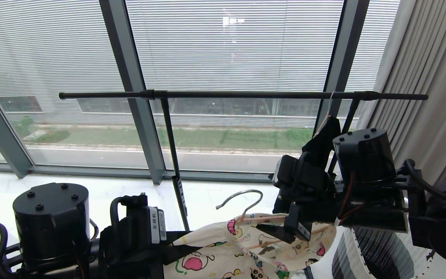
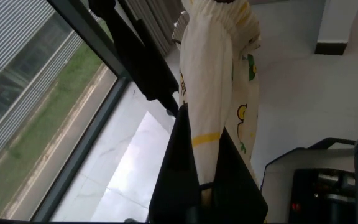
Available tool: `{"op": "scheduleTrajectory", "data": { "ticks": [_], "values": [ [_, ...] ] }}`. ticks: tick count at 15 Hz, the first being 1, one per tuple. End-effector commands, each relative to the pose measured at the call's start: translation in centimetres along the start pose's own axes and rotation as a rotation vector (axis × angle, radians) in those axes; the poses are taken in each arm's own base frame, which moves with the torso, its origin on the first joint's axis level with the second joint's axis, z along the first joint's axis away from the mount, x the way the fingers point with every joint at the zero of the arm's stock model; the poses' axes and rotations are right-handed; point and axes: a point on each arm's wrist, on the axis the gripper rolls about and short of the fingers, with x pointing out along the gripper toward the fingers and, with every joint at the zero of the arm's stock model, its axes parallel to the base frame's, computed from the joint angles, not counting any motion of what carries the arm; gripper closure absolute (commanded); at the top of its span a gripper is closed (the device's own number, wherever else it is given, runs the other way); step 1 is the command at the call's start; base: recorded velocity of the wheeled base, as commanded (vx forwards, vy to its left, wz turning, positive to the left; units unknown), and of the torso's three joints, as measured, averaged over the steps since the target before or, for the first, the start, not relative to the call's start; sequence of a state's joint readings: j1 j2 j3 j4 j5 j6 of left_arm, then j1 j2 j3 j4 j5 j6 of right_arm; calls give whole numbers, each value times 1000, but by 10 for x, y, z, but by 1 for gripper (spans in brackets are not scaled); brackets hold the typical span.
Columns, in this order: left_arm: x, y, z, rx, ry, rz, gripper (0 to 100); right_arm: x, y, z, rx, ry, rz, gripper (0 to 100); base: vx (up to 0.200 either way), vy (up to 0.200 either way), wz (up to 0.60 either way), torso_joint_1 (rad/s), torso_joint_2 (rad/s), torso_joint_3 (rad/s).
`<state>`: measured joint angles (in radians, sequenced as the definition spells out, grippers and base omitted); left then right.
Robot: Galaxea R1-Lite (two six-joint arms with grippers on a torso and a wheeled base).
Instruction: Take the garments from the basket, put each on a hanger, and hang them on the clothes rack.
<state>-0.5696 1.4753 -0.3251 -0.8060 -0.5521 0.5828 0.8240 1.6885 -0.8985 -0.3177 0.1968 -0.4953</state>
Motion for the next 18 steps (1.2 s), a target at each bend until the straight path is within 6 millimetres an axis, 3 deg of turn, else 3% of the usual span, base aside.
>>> {"op": "scheduleTrajectory", "data": {
  "ticks": [1,10,11,18],
  "values": [
    [2,0,3,9,-11,-6,100,0,0,1,1,-1,14,0,0,0,0,0,0,0],
    [0,-1,7,22,-28,-4,100,-4,-1,-11,-19,52,48,0,0,0,0,0,0,0],
    [0,-1,8,23,-29,-3,100,-3,-1,-11,-21,54,49,100,0,0,0,0,0,0],
    [-1,-5,10,30,-38,-16,100,-3,-1,-12,-47,54,45,100,0,0,0,0,0,0]
  ]
}}
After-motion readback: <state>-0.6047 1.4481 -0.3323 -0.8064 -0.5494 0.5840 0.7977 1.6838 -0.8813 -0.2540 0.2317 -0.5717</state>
